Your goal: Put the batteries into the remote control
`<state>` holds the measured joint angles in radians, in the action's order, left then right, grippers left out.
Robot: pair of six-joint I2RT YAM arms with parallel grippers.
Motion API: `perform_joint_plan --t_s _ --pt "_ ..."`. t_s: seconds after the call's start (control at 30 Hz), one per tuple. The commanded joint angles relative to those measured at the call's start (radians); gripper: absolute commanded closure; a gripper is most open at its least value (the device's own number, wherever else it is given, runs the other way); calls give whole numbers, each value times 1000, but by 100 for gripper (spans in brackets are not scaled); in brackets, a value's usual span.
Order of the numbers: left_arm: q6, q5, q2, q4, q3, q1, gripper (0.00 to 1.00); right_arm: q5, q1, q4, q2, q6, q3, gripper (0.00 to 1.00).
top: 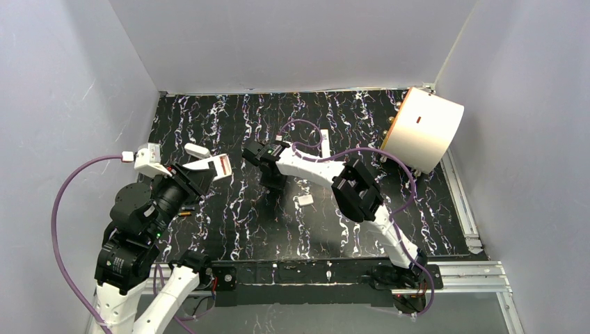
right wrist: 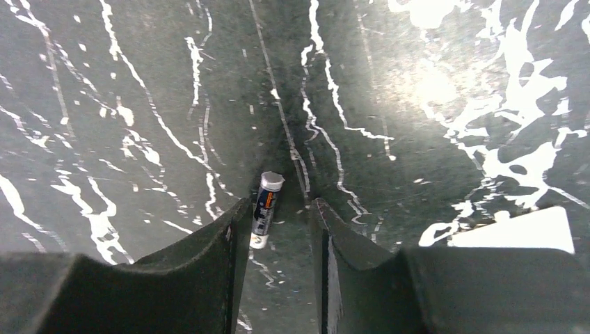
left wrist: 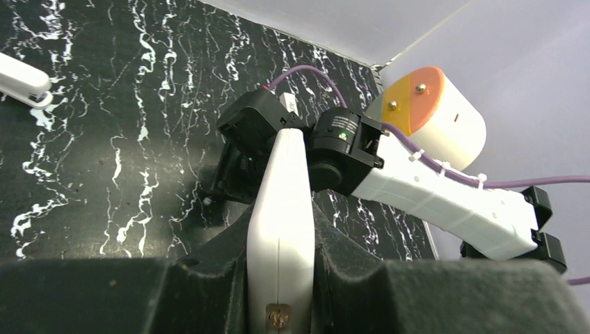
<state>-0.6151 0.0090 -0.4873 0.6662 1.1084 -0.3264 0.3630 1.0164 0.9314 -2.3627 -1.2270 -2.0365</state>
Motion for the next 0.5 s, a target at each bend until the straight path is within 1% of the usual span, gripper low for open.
perform_joint_plan --t_s 0.0,0.13,0.27,0.47 --pt "19 -61 -8 -4 12 4 100 86 18 121 -26 120 -26 56" --pt "17 -73 -7 -5 12 3 100 76 36 105 -18 203 20 57" --pt "27 -88 -10 6 23 4 100 46 51 45 8 274 76 67" --pt "31 -79 -19 15 34 4 100 31 45 -38 24 363 158 69"
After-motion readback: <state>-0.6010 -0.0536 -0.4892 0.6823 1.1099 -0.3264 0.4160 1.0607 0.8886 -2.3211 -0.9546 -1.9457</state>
